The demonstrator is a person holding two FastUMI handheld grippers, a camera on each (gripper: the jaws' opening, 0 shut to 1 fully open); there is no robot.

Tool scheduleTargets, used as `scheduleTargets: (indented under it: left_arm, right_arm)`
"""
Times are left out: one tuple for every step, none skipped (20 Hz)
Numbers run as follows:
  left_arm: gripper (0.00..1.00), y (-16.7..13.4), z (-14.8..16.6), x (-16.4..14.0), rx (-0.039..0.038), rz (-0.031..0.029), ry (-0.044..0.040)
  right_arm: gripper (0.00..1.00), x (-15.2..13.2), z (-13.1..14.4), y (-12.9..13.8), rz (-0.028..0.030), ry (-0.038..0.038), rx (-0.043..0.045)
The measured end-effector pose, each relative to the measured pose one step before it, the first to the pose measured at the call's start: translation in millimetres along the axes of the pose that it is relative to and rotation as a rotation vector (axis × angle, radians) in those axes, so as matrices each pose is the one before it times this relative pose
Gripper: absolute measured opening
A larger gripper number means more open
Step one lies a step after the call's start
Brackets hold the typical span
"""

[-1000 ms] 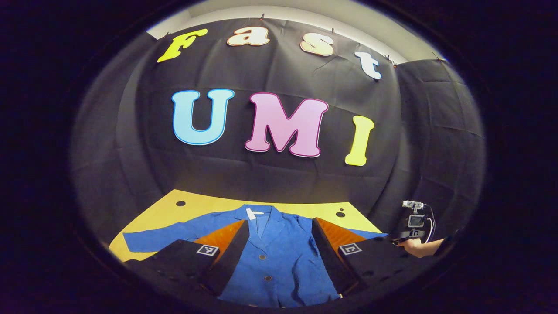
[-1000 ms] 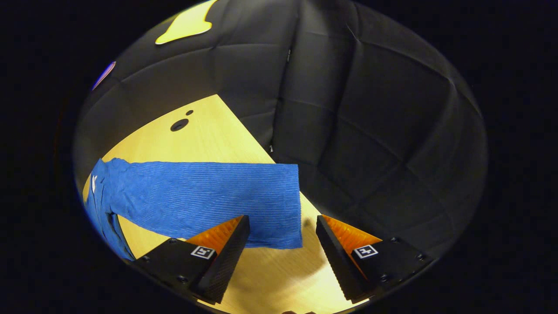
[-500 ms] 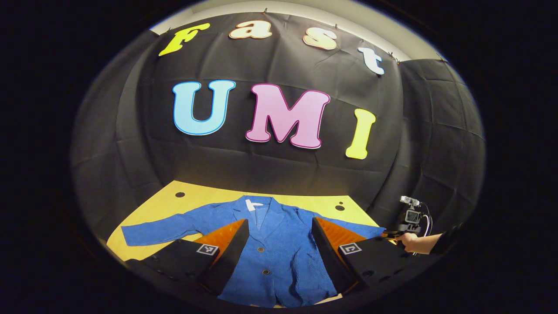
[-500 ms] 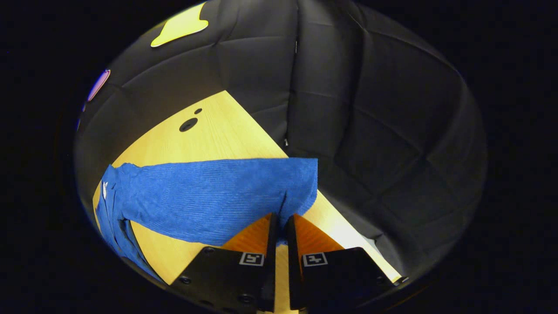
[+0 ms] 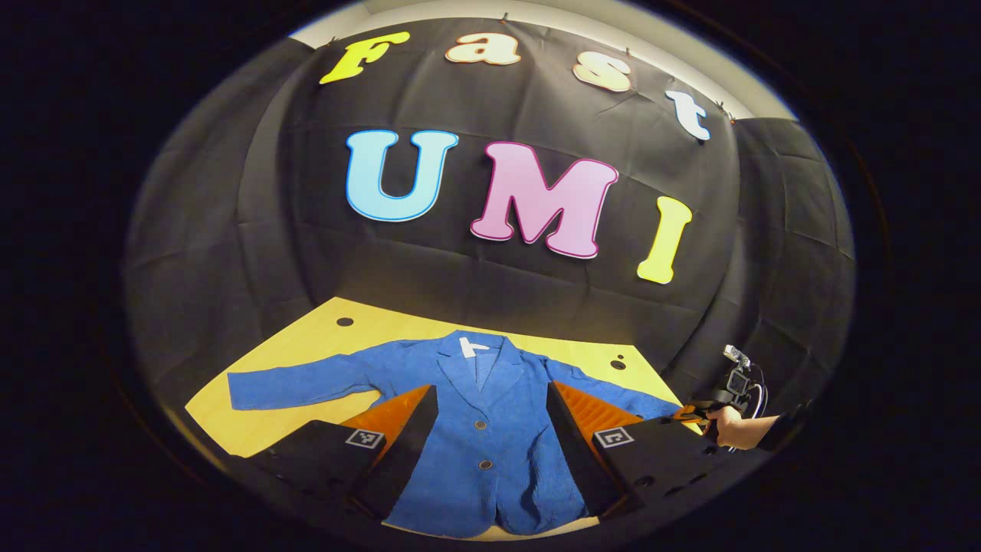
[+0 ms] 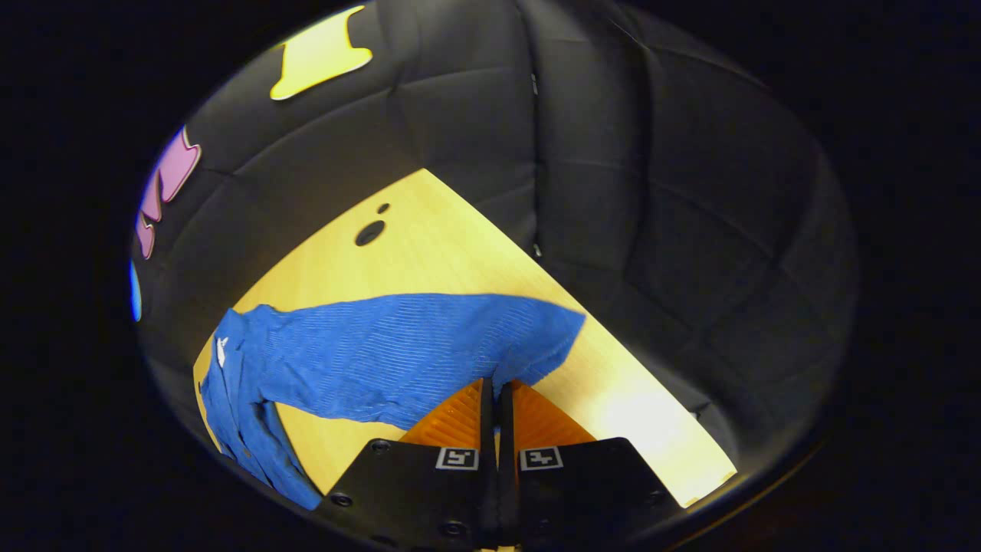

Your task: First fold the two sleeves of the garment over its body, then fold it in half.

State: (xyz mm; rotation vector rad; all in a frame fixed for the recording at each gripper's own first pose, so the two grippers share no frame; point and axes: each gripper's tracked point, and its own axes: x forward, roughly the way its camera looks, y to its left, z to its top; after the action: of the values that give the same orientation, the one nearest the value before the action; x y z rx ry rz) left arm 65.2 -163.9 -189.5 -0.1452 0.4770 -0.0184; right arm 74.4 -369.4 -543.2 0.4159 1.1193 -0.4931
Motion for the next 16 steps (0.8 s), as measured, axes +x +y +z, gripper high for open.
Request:
scheduleTargets:
  left_arm:
    - [0.81, 3.09, -1.35, -2.28, -0.00907, 0.00666, -0.00197]
    - [0.82, 2.06, -0.82, -1.14, -0.00571, 0.00538, -0.00126]
    - [0.82, 3.29, -2.10, -1.81, -0.00177, 0.00886, -0.00147]
    - [0.80, 4.42, 0.29, -1.05, -0.00061, 0.01389, -0.00352]
    - [0.82, 4.67, 0.68, -1.51, -0.00353, 0.01359, -0.00513]
    - [0.80, 4.05, 0.31, -2.16, -0.00698, 0.01141, -0.00697]
    - [0.82, 4.04, -0.13, -2.84, -0.00820, 0.01254, -0.00752]
    - [0.80, 5.38, 0.61, -1.65, -0.00822, 0.01670, -0.00479]
    - [0.82, 6.17, -0.57, -2.62, -0.00878, 0.01706, -0.00213]
    - [0.82, 6.27, -0.30, -1.72, -0.00878, 0.01548, 0.00009]
    - [0.82, 6.61, 0.64, -2.29, -0.00525, 0.01817, 0.00023]
    - [0.82, 8.39, -1.17, -3.91, -0.00278, 0.02419, -0.00051]
    - [0.82, 9.88, -0.05, -3.60, -0.00403, 0.02469, -0.00187]
    - [0.82, 9.71, 1.03, -1.83, -0.00876, 0.02305, -0.00232]
    - [0.82, 8.86, -0.12, -1.51, -0.01237, 0.01881, 0.00320]
    - [0.82, 8.43, -3.28, -1.08, -0.01333, 0.01719, 0.00923]
  right_arm:
    - [0.05, -5.00, 6.48, 21.14, 0.03527, -0.01967, -0.03109]
    - [0.05, -6.72, 6.44, 22.39, 0.03503, -0.01640, -0.03924]
    - [0.05, -4.19, 6.35, 25.82, 0.03851, -0.01496, -0.03899]
    - [0.05, -1.12, 6.20, 30.95, 0.04554, -0.00752, -0.03716]
    - [0.05, 0.47, 5.33, 29.30, 0.04581, -0.00486, -0.02998]
    - [0.05, 4.66, 4.28, 30.77, 0.04561, -0.00177, -0.02552]
    - [0.05, 5.17, 4.14, 31.23, 0.04598, -0.00159, -0.02271]
    - [0.05, 7.67, 1.73, 31.33, 0.04062, -0.00090, -0.02356]
    - [0.05, 6.57, 0.51, 31.03, 0.04128, 0.00519, -0.02391]
    - [0.05, 4.33, -0.58, 34.58, 0.04334, 0.00814, -0.01749]
    - [0.04, 6.86, -2.41, 34.05, 0.04000, 0.01405, -0.01374]
    - [0.05, 3.95, -5.45, 35.26, 0.03636, 0.01936, -0.01314]
    - [0.05, 6.32, -5.32, 33.75, 0.03809, 0.01693, -0.01147]
    - [0.05, 8.77, -8.40, 32.65, 0.03727, 0.01689, -0.01556]
    - [0.05, 8.36, -6.27, 30.06, 0.02864, 0.01690, -0.02492]
    - [0.05, 13.38, -8.03, 27.55, 0.02933, 0.01837, -0.03139]
